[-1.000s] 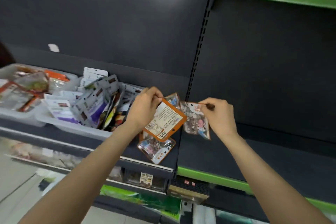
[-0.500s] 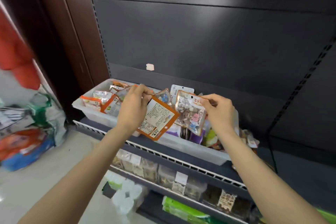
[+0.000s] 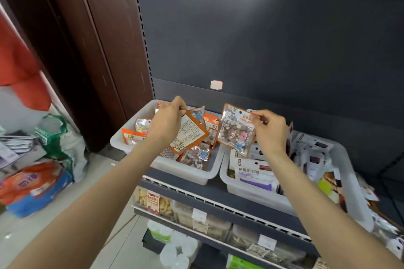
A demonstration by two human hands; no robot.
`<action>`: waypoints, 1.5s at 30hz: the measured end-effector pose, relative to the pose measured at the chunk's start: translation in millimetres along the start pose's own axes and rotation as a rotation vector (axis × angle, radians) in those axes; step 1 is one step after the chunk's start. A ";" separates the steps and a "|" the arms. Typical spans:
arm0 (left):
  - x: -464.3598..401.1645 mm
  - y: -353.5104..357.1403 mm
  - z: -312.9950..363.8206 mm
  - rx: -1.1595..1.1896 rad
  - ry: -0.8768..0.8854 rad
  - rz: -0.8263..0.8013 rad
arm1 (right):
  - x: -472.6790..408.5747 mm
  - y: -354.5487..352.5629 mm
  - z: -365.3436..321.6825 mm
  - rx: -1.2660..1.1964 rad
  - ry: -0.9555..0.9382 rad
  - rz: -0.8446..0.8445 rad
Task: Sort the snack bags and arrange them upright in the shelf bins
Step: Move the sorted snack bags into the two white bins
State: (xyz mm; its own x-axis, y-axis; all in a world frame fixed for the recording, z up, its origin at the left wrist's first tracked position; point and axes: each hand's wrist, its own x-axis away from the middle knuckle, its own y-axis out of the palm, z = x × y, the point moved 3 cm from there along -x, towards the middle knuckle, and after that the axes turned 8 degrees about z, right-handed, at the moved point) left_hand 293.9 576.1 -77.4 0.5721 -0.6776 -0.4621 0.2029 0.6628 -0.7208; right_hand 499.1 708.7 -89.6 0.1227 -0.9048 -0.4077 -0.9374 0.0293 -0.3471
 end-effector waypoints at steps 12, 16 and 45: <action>-15.9 110.3 -61.3 0.015 0.047 -0.626 | -18.9 42.5 23.2 0.003 0.146 0.036; -15.0 113.0 -77.1 -0.063 0.205 -0.675 | -2.9 61.5 14.8 -0.068 0.180 -0.026; 39.2 75.4 53.3 0.291 0.508 -0.432 | 95.5 -42.3 21.5 0.571 0.104 0.014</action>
State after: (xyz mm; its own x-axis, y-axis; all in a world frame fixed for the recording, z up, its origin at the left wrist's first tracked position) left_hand 374.0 616.5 -122.4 -0.0323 -0.9155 -0.4010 0.5705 0.3126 -0.7595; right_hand 557.5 630.2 -132.0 0.0518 -0.9388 -0.3406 -0.6107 0.2401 -0.7546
